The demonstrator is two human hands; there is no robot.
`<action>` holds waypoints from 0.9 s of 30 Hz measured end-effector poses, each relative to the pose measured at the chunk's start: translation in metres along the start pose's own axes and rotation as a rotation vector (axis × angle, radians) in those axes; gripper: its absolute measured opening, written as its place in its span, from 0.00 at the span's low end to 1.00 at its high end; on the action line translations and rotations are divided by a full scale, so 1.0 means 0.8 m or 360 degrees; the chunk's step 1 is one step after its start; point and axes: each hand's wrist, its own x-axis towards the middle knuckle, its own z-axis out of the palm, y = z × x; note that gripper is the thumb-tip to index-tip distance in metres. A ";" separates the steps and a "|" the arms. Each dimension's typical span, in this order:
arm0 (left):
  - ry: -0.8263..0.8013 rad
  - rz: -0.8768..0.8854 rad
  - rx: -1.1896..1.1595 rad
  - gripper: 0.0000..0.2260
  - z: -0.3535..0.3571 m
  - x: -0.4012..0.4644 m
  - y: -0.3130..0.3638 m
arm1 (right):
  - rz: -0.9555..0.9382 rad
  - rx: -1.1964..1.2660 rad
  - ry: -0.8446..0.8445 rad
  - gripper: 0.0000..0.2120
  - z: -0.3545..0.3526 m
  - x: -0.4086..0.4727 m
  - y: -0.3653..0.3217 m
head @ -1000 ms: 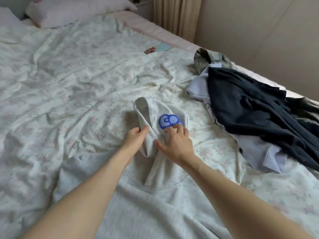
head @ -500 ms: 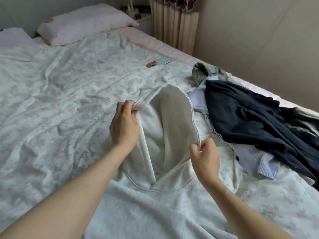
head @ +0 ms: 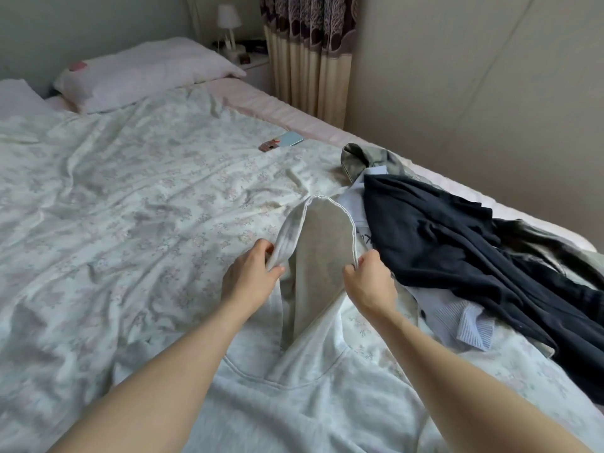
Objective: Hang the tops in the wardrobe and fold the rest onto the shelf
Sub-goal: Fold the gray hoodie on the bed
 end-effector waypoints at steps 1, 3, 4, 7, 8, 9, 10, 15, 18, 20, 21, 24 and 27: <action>0.0077 0.0068 0.0062 0.09 -0.001 -0.001 0.004 | -0.0036 -0.0012 0.0056 0.04 -0.005 -0.001 0.003; 0.0310 0.0177 0.0111 0.06 -0.010 -0.003 0.006 | -0.0179 0.0075 0.0290 0.05 -0.016 -0.005 0.011; 0.0450 0.0205 0.0100 0.05 -0.018 -0.003 0.005 | -0.0273 0.0148 0.0449 0.05 -0.023 -0.009 0.014; 0.0788 0.0180 0.0132 0.06 -0.041 -0.003 -0.002 | -0.0538 0.0252 0.0837 0.16 -0.036 -0.018 0.015; 0.0827 0.0153 0.0171 0.07 -0.044 -0.005 -0.005 | -0.0616 0.0245 0.0881 0.20 -0.039 -0.019 0.015; 0.0822 0.0114 0.0212 0.08 -0.044 -0.006 -0.007 | -0.0712 0.0212 0.0914 0.23 -0.040 -0.021 0.015; 0.0771 0.0065 0.0259 0.11 -0.042 -0.008 -0.010 | -0.0821 0.0152 0.0959 0.25 -0.041 -0.022 0.017; 0.0389 0.0171 0.0673 0.28 -0.025 -0.014 -0.027 | -0.1419 -0.0442 0.0877 0.22 -0.028 -0.021 0.038; -0.0026 0.0205 0.0781 0.35 -0.002 -0.018 -0.037 | -0.1432 -0.0857 0.0323 0.18 -0.012 -0.018 0.061; -0.0176 -0.0006 0.0662 0.39 0.010 -0.020 -0.038 | -0.1158 -0.0997 -0.0018 0.18 -0.002 -0.014 0.081; -0.0190 -0.0082 0.0624 0.40 0.016 -0.020 -0.039 | -0.1045 -0.0996 -0.0142 0.19 0.003 -0.012 0.091; -0.0159 -0.0237 0.0655 0.43 0.029 -0.021 -0.043 | -0.0885 -0.0955 -0.0421 0.21 0.012 -0.012 0.112; -0.0132 -0.0305 0.0738 0.48 0.032 -0.022 -0.057 | -0.0800 -0.0831 -0.0431 0.22 0.017 -0.013 0.124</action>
